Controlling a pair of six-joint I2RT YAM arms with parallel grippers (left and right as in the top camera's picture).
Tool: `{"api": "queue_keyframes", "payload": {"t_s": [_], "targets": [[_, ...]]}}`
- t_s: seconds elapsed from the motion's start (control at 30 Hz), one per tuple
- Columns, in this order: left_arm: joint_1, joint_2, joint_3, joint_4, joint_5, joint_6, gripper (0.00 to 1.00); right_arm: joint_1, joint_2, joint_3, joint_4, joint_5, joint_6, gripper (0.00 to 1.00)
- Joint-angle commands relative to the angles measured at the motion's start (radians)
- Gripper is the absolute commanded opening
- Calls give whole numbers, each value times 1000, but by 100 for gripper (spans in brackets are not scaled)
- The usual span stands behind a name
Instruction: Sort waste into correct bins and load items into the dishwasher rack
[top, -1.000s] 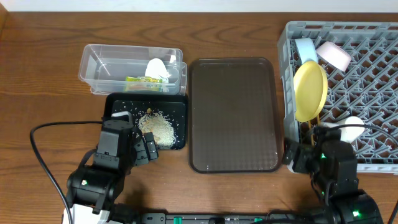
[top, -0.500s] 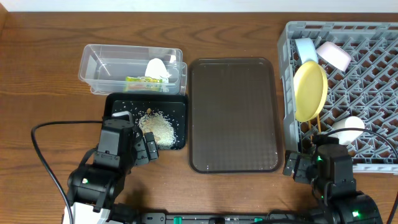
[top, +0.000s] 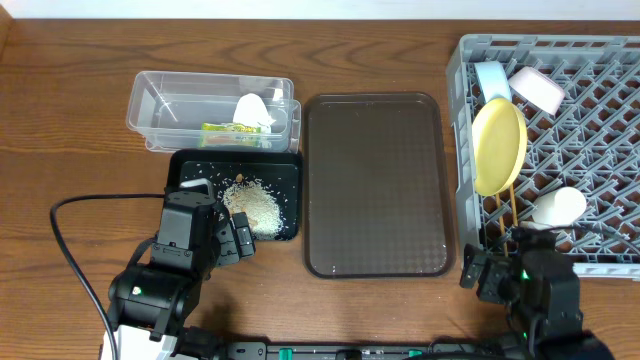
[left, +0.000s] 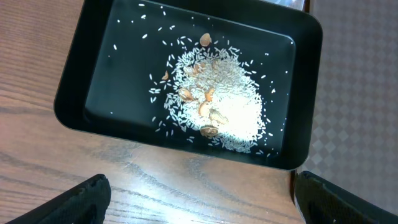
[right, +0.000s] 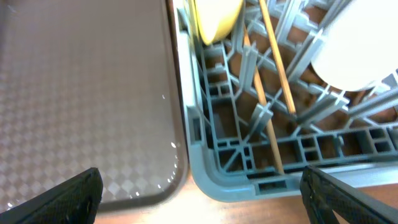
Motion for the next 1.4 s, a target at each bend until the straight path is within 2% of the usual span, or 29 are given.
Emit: {"api": "queue_keyframes", "payload": {"t_s": [0.0,0.17,0.37,0.5,0.63,0.77,1.37], "targets": [[-3,0,-5,1,3,-9,96,-25,-96,-37,19,-5,3,99],[-3,0,-5,1,3,-9,96,-69,-251,-157,222,-85,-148,99],[-3,0,-5,1,3,-9,96,-98,-357,-317,523,-87,-152,99],[-3,0,-5,1,3,-9,96,-99,-361,-437,761,-86,-168,99],[-3,0,-5,1,3,-9,96,-99,-361,-547,925,-78,-211,99],[-3,0,-5,1,3,-9,96,-99,-361,-543,909,-61,-274,99],[-3,0,-5,1,3,-9,96,-98,-361,-543,909,-61,-272,99]]}}
